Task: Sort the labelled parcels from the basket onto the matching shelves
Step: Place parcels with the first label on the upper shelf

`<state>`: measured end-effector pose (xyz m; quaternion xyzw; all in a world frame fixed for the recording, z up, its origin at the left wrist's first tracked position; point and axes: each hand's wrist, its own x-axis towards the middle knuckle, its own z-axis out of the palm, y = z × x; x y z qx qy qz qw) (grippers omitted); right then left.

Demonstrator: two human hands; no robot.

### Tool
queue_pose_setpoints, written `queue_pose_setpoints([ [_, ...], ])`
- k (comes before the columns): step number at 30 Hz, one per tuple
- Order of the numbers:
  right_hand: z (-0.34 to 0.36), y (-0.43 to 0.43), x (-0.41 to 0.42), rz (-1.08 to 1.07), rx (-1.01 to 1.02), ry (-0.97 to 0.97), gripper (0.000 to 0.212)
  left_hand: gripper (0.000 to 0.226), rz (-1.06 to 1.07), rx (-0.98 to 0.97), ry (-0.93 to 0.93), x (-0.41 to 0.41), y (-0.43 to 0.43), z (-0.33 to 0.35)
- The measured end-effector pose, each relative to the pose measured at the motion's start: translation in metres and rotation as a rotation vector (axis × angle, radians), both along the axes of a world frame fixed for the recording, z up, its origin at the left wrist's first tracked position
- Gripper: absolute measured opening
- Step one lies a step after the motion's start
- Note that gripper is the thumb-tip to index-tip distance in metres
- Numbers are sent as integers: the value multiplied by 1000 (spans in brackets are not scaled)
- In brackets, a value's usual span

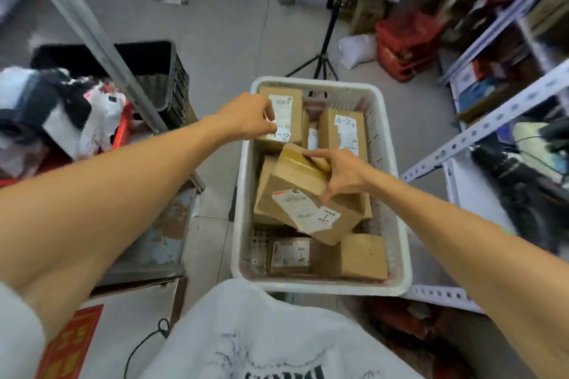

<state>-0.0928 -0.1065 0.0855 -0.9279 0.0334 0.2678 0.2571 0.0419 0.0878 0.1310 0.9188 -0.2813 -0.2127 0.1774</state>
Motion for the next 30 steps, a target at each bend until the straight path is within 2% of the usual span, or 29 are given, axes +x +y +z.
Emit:
queue_pose_setpoints([
  [3, 44, -18, 15, -144, 83, -129, 107, 25, 20, -52, -49, 9, -11, 33],
  [7, 103, -41, 36, -401, 238, -377, 91, 26, 157, -179, -31, 20, -27, 74],
  [11, 183, -69, 61, -685, 545, -616, 89, 68, 335, -552, -25, 42, -45, 136],
  [12, 197, -74, 63, -714, 610, -661, 91, 75, 350, -640, 10, 46, -48, 146],
  [16, 195, -78, 63, -783, 886, -674, 87, 100, 279, -819, 368, 36, -49, 134],
  [19, 214, -77, 63, -739, 1027, -713, 85, 75, 156, -1063, 473, 31, -63, 153],
  [21, 222, -70, 66, -684, 1027, -756, 76, 62, 100, -1159, 524, 28, -72, 159],
  [23, 213, -59, 65, -632, 926, -792, 74, 67, 74, -1168, 550, 20, -74, 149],
  [25, 194, -49, 59, -591, 786, -795, 96, 74, 88, -1157, 550, 14, -70, 132],
  [27, 175, -44, 51, -568, 753, -754, 118, 73, 125, -1129, 532, 8, -63, 119],
  [30, 153, -34, 45, -569, 804, -671, 128, 76, 133, -1077, 541, -1, -50, 108],
])
